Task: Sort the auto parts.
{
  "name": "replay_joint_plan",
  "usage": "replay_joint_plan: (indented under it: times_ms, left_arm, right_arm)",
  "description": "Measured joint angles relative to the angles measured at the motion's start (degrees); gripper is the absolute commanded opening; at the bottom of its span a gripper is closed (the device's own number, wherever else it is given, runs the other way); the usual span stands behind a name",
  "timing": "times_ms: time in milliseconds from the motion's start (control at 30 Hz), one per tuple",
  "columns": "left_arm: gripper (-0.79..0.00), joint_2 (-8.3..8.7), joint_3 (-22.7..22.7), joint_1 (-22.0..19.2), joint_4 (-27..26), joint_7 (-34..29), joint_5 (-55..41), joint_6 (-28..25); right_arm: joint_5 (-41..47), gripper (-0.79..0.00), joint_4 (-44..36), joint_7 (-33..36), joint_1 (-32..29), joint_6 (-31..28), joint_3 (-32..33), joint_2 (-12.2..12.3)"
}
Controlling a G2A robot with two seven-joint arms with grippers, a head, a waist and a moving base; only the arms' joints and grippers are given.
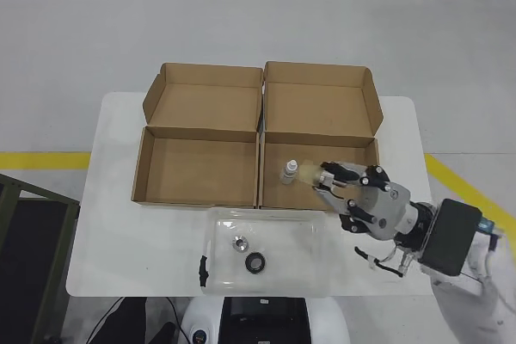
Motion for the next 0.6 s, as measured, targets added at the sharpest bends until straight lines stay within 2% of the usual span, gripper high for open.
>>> replay_joint_plan:
  times_ms: [600]
  left_arm:
    - [0.0,0.0,0.0,0.0,0.0,0.0,0.0,0.0]
  right_arm:
    - [-7.12,-0.785,6.86,8.11,-4.59,1.96,0.99,0.34]
